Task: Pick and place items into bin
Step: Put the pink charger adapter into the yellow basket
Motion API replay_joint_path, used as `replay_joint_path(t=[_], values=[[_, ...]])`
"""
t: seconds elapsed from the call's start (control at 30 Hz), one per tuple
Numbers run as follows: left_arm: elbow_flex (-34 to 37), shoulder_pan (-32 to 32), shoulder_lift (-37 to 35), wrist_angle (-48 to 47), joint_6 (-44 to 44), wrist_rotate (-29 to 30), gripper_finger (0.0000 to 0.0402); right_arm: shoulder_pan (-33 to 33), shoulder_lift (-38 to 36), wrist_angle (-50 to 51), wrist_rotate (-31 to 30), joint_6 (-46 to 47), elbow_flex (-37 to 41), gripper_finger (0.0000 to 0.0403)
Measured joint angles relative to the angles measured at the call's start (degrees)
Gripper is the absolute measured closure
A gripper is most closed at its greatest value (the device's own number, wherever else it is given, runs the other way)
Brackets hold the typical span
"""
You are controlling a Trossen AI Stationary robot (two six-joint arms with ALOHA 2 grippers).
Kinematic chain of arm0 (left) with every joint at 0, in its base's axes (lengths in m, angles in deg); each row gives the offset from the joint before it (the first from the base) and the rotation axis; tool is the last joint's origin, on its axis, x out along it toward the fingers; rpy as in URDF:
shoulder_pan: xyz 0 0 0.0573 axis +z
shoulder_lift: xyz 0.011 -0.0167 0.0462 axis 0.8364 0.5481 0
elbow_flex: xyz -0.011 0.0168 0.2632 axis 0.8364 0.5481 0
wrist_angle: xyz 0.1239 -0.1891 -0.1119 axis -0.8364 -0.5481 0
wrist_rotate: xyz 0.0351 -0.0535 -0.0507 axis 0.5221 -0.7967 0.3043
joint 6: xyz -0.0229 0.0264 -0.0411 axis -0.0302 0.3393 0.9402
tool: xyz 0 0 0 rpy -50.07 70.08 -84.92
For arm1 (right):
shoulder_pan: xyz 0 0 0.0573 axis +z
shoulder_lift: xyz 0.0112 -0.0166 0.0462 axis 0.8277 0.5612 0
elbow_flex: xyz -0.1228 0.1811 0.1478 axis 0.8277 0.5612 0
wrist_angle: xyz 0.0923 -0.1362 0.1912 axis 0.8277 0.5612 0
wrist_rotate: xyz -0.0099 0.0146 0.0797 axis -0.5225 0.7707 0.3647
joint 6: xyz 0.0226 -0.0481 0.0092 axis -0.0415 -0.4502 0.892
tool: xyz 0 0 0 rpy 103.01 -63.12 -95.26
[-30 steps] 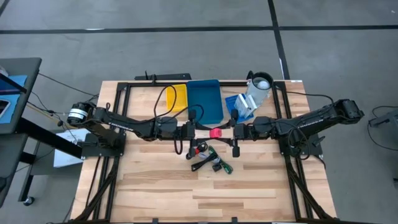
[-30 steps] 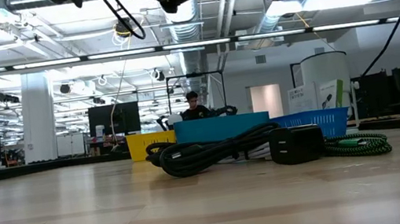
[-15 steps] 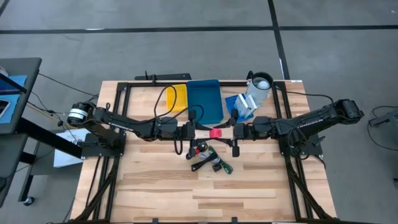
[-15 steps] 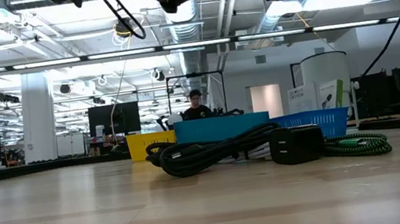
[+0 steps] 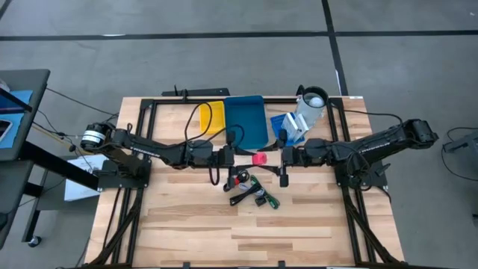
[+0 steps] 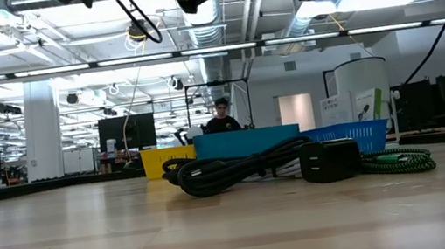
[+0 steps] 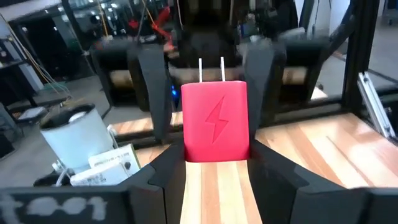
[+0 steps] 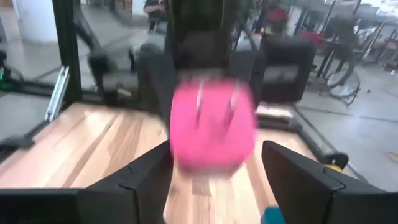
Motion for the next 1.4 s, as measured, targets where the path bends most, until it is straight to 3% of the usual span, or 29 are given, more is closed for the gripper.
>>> replay_joint_path(t=[0.37, 0.57, 0.73, 1.0, 1.13, 1.4], values=[[-0.24, -0.02, -0.26, 1.65, -0.56, 1.34, 0.0268, 0.75, 0.13, 3.54, -1.49, 0.28, 0.17, 0.0147], [-0.13, 0.09, -1.25, -1.05, -4.49, 9.54, 0.0268, 1.14, 0.09, 9.01, -2.92, -0.01, 0.12, 0.0147], [-0.09, 1.63, -5.08, -11.67, -6.48, 22.4, 0.0268, 1.14, 0.05, 15.04, -2.93, 2.98, 0.1, 0.0147], [0.02, 9.06, -14.42, -40.65, 1.71, 32.32, 0.0267, 1.29, 0.05, 22.42, -2.92, 7.65, 0.08, 0.0147], [0.02, 14.87, -17.37, -50.07, 4.41, 29.88, 0.0267, 1.28, 0.05, 22.74, -2.92, 9.85, 0.06, 0.0147], [0.07, 26.26, -14.22, -55.99, 4.19, 12.19, 0.0267, 1.28, 0.05, 22.73, -2.92, 15.23, 0.06, 0.0147]])
